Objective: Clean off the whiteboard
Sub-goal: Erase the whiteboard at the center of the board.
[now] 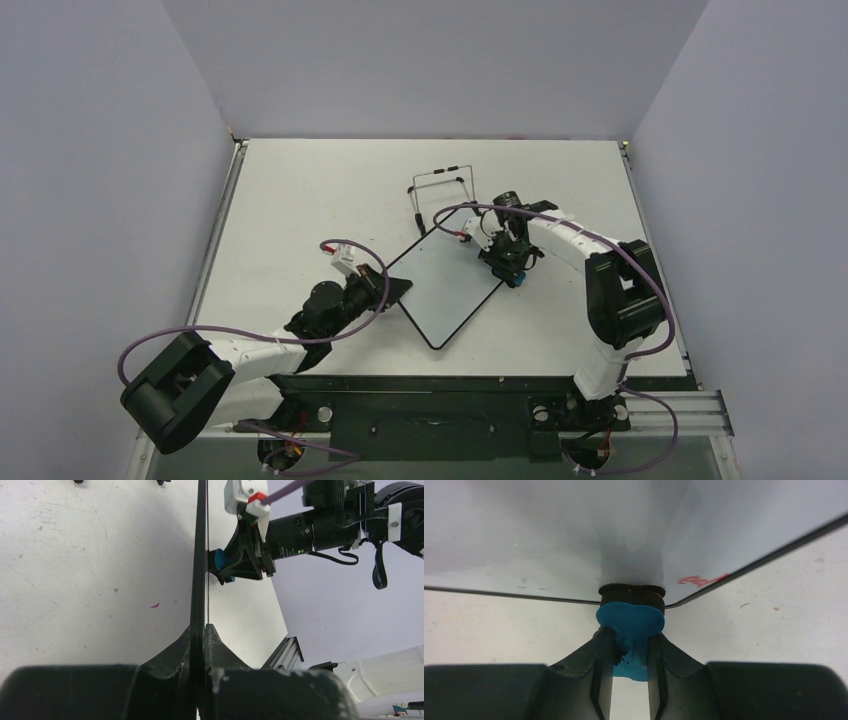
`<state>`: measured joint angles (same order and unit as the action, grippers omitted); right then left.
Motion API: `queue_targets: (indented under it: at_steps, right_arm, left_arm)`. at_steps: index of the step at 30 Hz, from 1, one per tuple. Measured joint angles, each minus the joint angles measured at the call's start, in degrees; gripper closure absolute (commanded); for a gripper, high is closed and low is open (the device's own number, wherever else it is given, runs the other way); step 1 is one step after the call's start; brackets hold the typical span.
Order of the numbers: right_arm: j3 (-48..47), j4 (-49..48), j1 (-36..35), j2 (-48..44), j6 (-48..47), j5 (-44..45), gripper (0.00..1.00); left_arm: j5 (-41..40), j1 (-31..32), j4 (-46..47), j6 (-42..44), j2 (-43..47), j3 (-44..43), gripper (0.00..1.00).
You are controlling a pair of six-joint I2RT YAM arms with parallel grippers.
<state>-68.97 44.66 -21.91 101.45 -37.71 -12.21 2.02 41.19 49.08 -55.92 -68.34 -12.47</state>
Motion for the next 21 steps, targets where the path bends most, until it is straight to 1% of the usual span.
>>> queue_targets:
  at_steps: [4, 8, 14, 17, 21]
  right_arm:
    - [0.85, 2.54, -2.91, -1.05, -1.6, -1.11, 1.0]
    - [-0.87, 3.34, -4.2, -1.49, -0.24, -3.06, 1.0]
    - [-6.08, 0.0, -1.16, -1.27, 3.1, -2.25, 1.0]
    - [-5.99, -1.16, 0.26, -0.39, 3.48, -0.09, 1.0]
    - [-2.69, -1.27, 0.74, 1.01, 2.36, 1.6, 1.0]
  left_arm:
    - [-0.07, 0.0, 0.04, 0.04, 0.0, 0.0, 1.0]
    - [-0.5, 0.0, 0.07, 0.09, 0.0, -0.02, 1.0]
    - [-0.2, 0.02, 0.46, 0.02, 0.48, 0.0, 1.0]
    - [-0.22, 0.02, 0.63, 0.02, 0.52, -0.02, 1.0]
    - [-0.24, 0.0, -0.42, 0.09, 0.52, 0.0, 1.0]
